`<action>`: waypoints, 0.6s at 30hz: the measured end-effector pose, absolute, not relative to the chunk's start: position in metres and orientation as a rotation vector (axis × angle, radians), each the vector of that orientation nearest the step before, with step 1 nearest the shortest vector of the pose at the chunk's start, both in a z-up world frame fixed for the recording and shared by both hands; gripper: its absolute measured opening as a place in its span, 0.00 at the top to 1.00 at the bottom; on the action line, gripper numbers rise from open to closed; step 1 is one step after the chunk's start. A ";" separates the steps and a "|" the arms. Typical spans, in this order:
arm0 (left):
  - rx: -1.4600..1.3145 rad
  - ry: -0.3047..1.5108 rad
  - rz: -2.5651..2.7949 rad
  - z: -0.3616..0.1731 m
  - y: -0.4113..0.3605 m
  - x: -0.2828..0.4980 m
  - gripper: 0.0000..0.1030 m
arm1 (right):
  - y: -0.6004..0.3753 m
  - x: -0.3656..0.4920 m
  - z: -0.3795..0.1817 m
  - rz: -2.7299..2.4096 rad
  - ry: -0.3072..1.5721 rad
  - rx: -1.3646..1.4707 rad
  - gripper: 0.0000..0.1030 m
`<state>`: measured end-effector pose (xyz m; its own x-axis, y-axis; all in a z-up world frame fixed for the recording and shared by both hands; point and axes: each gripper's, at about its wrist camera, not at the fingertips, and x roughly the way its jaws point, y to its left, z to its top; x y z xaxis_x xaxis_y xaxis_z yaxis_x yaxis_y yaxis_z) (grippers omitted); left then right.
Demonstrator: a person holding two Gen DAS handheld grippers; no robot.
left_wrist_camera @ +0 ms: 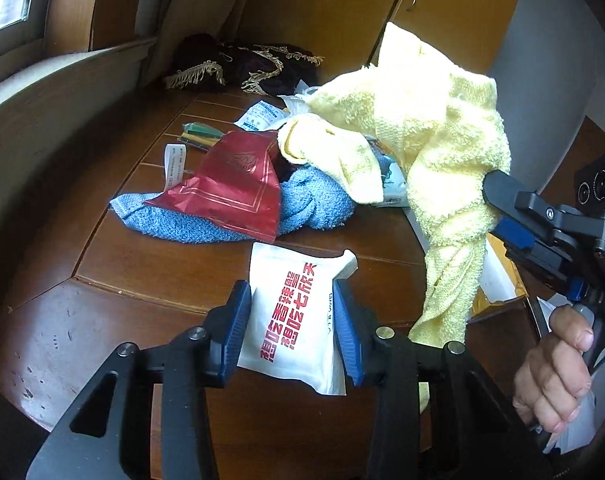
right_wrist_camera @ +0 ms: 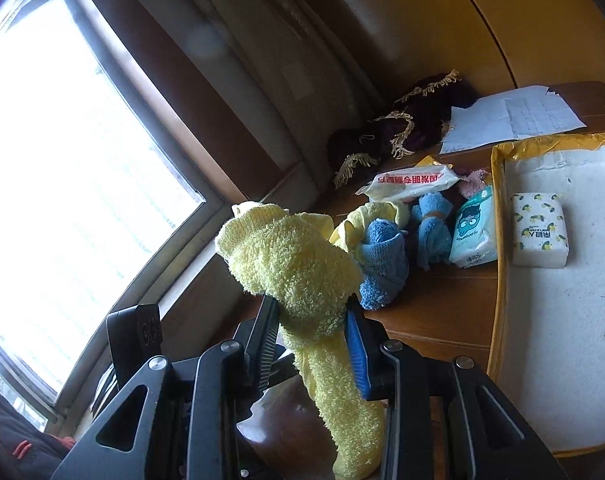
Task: Organize soft objects
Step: 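Carry the towel and packet into the white box, left tool releasing the packet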
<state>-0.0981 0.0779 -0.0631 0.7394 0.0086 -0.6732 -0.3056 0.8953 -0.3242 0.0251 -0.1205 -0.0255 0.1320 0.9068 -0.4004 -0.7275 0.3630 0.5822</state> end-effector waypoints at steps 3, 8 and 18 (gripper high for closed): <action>-0.435 0.717 0.165 -0.062 0.076 -0.096 0.62 | -0.129 0.032 -0.024 1.183 0.778 0.294 0.68; -0.441 0.654 0.136 -0.047 0.072 -0.102 0.62 | -0.150 0.042 -0.017 1.142 0.770 0.378 0.68; -0.459 0.546 0.036 -0.003 0.039 -0.072 0.62 | -0.208 0.059 0.027 1.070 0.672 0.492 0.68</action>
<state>-0.0717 0.0394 -0.0033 0.8567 -0.0868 -0.5084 -0.1530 0.8986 -0.4113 0.0594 -0.2078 0.0266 0.3168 0.9124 -0.2592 -0.6291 0.4066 0.6625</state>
